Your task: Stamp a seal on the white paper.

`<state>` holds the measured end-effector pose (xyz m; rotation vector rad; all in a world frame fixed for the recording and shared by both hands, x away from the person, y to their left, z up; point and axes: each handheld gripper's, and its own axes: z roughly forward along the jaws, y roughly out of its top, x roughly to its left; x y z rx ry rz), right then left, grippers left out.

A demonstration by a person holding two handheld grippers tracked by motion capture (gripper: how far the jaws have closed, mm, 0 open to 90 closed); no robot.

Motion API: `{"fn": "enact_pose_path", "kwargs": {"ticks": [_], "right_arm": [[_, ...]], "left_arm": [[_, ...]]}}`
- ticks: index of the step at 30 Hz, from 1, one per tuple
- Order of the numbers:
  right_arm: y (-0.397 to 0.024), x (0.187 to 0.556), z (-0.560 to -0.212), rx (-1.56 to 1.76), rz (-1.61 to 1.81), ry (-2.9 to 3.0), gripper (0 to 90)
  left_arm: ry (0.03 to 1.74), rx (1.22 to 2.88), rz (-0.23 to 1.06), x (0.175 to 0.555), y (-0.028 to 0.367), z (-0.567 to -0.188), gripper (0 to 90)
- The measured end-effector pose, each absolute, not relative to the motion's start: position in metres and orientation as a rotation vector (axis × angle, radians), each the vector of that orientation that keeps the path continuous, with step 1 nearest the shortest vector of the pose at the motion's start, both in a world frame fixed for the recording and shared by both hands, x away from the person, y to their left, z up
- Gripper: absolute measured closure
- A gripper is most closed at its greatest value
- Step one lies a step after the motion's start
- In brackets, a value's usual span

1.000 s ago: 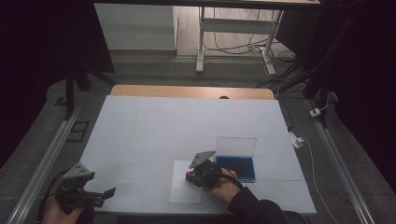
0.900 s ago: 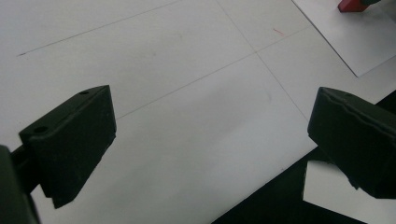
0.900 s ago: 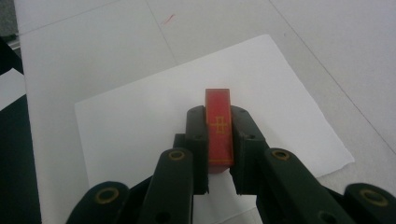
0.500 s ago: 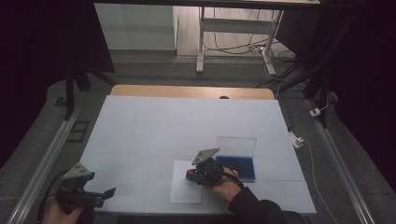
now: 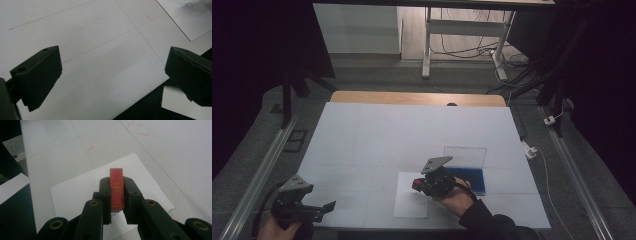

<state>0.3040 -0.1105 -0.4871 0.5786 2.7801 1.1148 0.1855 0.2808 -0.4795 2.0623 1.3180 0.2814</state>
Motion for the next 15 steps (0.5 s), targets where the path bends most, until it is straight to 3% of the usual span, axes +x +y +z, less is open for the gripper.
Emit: {"fn": "enact_pose_path", "kwargs": {"ticks": [15], "right_arm": [[-0.122, 0.301, -0.473, 0.583, 1.15, 2.76, 78.5]], "left_arm": [[1.317, 2.06, 0.282, 0.185, 0.281, -0.479, 1.4]]}}
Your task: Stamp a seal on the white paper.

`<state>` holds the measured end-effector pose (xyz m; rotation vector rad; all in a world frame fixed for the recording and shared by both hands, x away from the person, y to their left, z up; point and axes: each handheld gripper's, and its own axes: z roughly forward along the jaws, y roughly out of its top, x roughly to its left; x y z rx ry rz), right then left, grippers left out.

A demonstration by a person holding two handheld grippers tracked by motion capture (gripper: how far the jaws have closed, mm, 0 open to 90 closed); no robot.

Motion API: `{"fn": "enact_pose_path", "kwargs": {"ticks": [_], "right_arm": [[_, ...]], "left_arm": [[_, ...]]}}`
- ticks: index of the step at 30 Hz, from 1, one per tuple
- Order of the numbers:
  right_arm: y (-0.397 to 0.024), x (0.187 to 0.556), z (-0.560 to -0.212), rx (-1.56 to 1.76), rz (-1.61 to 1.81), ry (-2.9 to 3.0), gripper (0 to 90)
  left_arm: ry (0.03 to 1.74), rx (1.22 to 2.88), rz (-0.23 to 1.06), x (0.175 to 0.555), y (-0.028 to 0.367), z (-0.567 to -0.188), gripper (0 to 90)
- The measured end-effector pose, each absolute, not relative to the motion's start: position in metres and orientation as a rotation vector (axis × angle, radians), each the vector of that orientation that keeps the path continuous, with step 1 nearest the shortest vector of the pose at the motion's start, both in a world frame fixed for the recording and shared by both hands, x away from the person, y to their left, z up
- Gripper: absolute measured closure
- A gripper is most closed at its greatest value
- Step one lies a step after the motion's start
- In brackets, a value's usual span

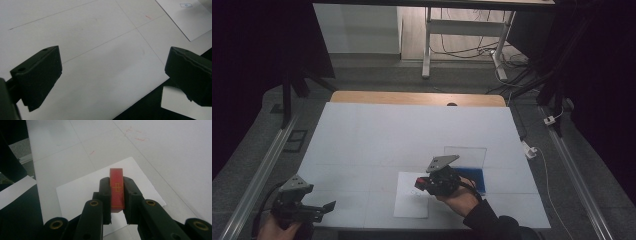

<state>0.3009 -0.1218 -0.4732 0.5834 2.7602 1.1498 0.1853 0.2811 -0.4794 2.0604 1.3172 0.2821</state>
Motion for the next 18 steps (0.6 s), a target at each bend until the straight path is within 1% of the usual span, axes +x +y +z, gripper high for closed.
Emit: {"fn": "enact_pose_path", "kwargs": {"ticks": [18], "right_arm": [[-0.147, 0.303, -0.463, 0.651, 1.158, 2.707, 78.5]], "left_arm": [[1.317, 2.062, 0.279, 0.185, 0.281, -0.479, 1.4]]}}
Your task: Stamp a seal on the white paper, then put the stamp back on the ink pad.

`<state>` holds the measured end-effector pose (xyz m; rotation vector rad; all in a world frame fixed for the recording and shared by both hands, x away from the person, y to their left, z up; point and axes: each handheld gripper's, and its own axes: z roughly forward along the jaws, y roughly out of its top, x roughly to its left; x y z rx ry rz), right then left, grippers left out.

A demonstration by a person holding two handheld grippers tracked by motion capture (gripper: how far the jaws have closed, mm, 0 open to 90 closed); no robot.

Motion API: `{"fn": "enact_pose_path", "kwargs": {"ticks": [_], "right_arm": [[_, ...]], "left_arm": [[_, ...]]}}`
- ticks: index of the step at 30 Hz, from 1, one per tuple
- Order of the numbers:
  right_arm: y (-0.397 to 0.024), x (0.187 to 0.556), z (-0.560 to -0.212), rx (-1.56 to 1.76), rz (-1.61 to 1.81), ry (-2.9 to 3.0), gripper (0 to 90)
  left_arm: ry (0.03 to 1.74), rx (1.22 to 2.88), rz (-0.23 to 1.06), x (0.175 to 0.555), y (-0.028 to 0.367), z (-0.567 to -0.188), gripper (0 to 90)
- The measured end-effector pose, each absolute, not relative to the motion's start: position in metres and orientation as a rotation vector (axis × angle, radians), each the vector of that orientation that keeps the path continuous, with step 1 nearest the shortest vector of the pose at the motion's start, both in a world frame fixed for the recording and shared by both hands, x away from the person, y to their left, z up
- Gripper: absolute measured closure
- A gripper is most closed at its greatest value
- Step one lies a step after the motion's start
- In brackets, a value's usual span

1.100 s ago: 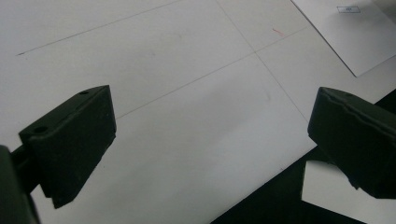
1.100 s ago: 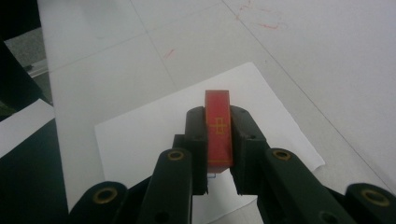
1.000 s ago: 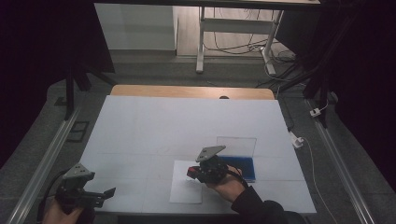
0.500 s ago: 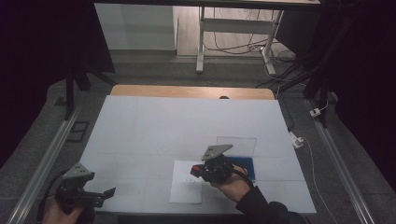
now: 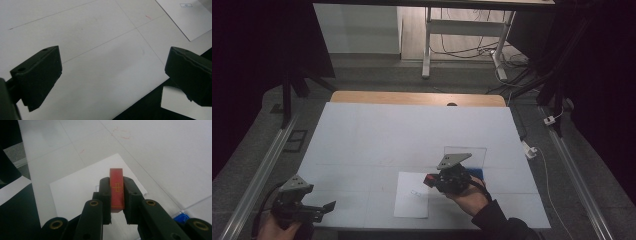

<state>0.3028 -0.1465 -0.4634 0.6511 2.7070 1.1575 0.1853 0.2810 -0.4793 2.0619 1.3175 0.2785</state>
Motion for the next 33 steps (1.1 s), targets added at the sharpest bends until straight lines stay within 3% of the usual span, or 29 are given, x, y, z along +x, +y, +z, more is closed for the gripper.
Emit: {"fn": "enact_pose_path", "kwargs": {"ticks": [33], "right_arm": [[-0.189, 0.313, -0.456, 0.782, 1.122, 2.609, 78.4]], "left_arm": [[1.317, 2.058, 0.28, 0.185, 0.281, -0.479, 1.3]]}}
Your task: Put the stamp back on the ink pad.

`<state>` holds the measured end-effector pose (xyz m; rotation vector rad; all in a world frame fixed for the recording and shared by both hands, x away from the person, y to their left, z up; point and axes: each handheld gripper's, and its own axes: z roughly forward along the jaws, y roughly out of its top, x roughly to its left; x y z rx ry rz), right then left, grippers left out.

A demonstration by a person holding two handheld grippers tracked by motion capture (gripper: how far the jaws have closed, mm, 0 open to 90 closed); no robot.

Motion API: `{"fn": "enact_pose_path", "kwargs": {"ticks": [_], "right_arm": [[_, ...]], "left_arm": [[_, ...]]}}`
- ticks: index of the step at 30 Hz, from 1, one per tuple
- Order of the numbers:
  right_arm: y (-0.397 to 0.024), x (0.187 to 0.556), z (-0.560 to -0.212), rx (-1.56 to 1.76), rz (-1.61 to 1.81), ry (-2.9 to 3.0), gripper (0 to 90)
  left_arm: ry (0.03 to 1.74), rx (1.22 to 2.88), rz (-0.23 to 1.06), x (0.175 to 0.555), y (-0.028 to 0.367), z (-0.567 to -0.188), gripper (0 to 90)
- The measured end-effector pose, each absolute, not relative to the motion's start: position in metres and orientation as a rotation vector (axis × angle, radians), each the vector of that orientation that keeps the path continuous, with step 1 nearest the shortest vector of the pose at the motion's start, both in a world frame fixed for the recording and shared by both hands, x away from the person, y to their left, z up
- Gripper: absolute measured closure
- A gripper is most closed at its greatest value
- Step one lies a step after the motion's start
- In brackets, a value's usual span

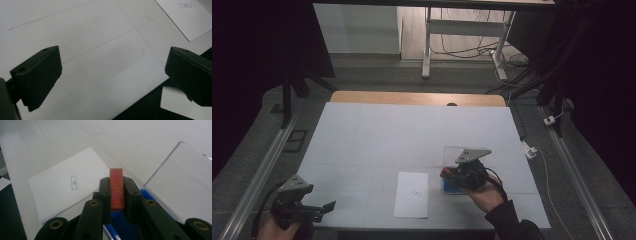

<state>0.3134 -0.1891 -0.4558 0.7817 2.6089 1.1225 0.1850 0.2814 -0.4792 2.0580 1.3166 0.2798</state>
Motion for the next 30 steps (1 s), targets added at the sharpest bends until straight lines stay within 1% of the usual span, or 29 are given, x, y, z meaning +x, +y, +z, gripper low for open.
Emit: {"fn": "enact_pose_path", "kwargs": {"ticks": [30], "right_arm": [[-0.238, 0.319, -0.458, 0.936, 1.018, 2.521, 78.3]], "left_arm": [[1.314, 2.058, 0.273, 0.185, 0.282, -0.479, 1.2]]}}
